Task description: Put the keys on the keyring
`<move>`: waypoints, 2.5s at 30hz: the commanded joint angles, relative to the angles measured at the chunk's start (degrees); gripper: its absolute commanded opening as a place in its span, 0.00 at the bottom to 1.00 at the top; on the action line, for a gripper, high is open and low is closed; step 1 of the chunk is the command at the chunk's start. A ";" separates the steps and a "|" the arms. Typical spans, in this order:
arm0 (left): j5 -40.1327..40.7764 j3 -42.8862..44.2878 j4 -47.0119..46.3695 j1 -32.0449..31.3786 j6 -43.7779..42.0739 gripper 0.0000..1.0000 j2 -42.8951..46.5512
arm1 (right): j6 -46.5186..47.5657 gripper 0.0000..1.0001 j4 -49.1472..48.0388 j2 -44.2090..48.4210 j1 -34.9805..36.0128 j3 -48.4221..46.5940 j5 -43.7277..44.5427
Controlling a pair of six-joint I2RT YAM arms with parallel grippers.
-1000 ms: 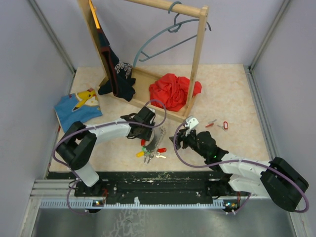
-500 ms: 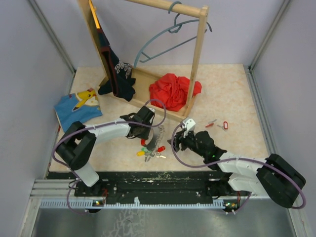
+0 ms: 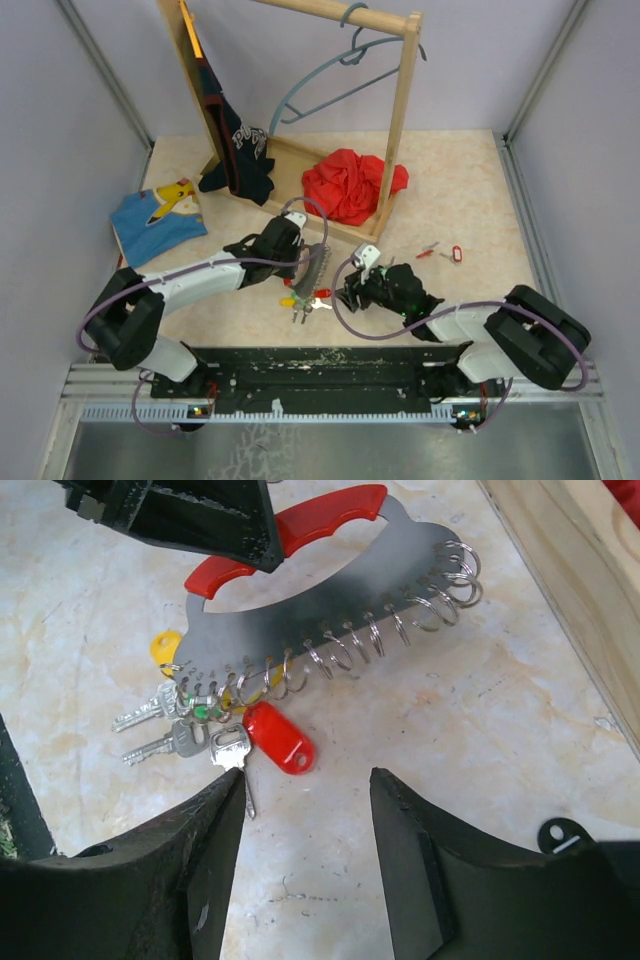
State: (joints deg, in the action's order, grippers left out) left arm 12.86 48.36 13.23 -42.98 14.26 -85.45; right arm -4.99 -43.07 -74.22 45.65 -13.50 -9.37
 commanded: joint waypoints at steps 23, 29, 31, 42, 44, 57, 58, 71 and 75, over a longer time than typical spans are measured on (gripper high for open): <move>1.08 -0.02 -2.10 0.09 -2.31 0.15 1.96 | 8.16 0.33 -55.61 -33.23 2.67 1.24 -6.23; 0.55 0.16 -1.79 0.09 -2.08 0.15 1.70 | 11.30 0.34 -55.80 -36.64 5.25 -0.48 -2.72; 0.33 0.28 -1.65 0.09 -1.90 0.15 1.61 | 12.47 0.33 -55.79 -37.08 5.93 -1.02 -1.50; -0.43 0.34 -1.63 0.09 -1.33 0.15 1.51 | 14.49 0.29 -55.79 -38.62 8.47 -3.74 1.00; -0.39 0.33 -1.56 0.09 -1.26 0.15 1.51 | 14.50 0.29 -55.80 -38.44 8.65 -3.79 1.21; -0.36 0.65 -0.99 0.09 -0.21 0.15 1.12 | 14.61 0.32 -55.81 -38.53 9.64 -4.73 1.67; -0.48 0.68 -0.94 0.09 -0.14 0.15 1.08 | 14.71 0.32 -55.76 -38.51 9.64 -4.73 2.22; -0.25 0.79 -0.32 0.07 -0.32 0.15 1.17 | 16.20 0.14 -55.76 -37.01 9.64 -3.40 5.39; -0.05 0.96 -0.17 0.07 0.07 0.14 1.00 | 16.33 0.12 -55.77 -36.59 9.64 -3.26 2.58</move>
State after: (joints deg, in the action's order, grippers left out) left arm 12.86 47.16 12.97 -42.98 13.50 -84.68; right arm 10.74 -89.25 -112.36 54.59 -16.95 -4.40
